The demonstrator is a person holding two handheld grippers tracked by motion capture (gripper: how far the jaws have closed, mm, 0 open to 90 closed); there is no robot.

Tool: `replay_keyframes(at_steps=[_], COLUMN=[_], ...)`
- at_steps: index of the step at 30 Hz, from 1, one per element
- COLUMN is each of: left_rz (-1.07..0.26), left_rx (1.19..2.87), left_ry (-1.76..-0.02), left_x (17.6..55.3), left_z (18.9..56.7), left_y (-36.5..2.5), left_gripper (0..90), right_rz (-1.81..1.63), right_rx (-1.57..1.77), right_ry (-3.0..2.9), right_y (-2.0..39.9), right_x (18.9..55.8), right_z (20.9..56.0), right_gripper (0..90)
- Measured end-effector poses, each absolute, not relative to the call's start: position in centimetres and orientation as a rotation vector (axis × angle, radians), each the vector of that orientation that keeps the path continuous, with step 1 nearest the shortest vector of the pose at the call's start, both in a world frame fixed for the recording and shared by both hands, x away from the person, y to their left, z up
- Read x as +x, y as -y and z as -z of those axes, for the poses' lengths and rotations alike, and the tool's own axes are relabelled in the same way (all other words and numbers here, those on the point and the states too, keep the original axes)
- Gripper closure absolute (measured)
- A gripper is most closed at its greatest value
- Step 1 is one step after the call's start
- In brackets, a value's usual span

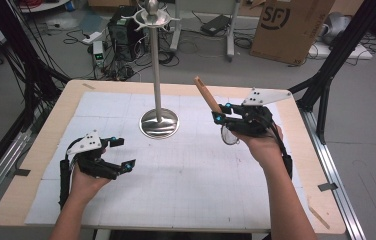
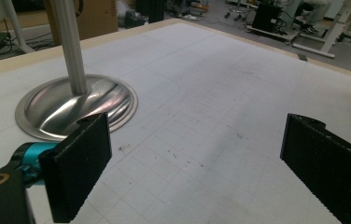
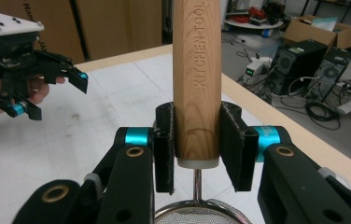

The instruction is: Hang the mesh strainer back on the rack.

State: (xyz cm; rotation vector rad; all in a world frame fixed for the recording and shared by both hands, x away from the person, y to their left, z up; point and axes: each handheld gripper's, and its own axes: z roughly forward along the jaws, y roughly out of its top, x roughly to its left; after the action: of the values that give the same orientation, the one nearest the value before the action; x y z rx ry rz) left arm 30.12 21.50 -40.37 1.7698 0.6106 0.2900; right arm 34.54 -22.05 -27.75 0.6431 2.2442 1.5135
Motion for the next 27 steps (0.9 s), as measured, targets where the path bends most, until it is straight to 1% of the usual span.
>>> replay_keyframes(at_steps=[27], left_rz=[-0.288], left_rx=[1.771], left_ry=[-0.613], left_x=[30.1], left_z=[40.4], left_y=[-21.4], left_gripper=[9.3], right_rz=[-1.566], right_rx=[0.578], right_ry=[-2.194], right_y=[19.9], right_x=[35.8], right_z=[23.9], right_gripper=[68.6])
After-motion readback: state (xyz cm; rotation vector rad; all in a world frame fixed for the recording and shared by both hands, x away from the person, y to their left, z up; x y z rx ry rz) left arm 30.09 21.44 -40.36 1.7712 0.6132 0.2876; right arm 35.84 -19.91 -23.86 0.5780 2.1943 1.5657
